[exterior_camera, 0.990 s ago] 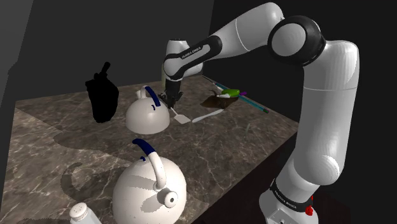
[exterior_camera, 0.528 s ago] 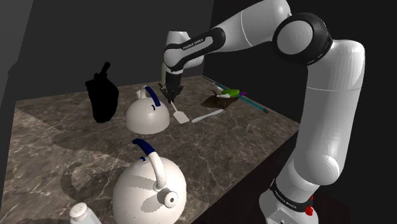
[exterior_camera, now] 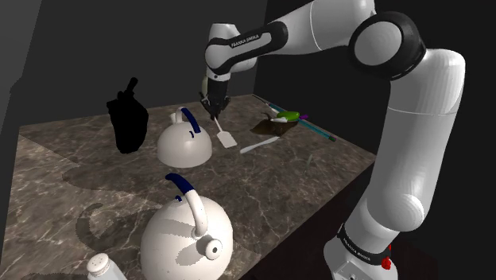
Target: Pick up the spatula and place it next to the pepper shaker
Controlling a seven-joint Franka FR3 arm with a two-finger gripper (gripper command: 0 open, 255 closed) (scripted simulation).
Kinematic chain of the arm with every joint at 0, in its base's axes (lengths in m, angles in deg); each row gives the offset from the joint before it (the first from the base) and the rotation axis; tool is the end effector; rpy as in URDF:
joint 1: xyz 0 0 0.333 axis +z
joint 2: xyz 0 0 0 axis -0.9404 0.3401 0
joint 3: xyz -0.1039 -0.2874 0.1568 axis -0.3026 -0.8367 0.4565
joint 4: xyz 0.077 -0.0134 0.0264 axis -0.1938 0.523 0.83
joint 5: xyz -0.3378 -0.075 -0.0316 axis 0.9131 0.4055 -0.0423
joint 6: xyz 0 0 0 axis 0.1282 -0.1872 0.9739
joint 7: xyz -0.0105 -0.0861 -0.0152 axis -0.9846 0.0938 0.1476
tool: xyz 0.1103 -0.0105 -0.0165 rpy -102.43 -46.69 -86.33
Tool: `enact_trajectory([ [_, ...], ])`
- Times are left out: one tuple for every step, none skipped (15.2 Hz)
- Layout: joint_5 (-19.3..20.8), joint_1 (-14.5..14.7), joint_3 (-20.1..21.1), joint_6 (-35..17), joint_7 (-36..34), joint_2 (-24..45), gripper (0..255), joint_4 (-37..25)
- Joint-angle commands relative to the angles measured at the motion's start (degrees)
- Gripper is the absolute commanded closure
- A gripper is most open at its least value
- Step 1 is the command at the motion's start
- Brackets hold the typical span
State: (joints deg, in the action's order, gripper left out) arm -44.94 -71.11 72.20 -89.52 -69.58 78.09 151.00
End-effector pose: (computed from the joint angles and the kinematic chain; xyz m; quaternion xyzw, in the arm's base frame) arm 0.6047 0.0195 0.4650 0.9962 -0.0801 0.0332 0.0021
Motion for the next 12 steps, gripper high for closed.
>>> enact_trajectory([
  [-0.03,0.01,0.02,1.42,0.03,-0.27,255,-1.13],
  [-0.05,0.01,0.02,2.12,0.05,-0.47,255,-1.63],
  [-0.07,0.01,0.03,2.83,0.07,-0.66,255,-2.15],
  [-0.09,0.01,0.04,3.54,0.09,-0.83,255,-2.69],
  [-0.11,0.01,0.04,4.25,0.10,-1.00,255,-3.24],
  [-0.13,0.01,0.05,4.97,0.12,-1.15,255,-3.80],
  [-0.14,0.01,0.05,5.69,0.14,-1.29,255,-4.38],
  [-0.16,0.01,0.06,6.42,0.15,-1.42,255,-4.98],
  [-0.17,0.01,0.06,7.15,0.17,-1.54,255,-5.59],
  [-0.19,0.01,0.07,7.88,0.19,-1.64,255,-6.22],
  [-0.20,0.02,0.07,8.62,0.20,-1.74,255,-6.86],
  [-0.21,0.02,0.07,9.36,0.22,-1.82,255,-7.52],
])
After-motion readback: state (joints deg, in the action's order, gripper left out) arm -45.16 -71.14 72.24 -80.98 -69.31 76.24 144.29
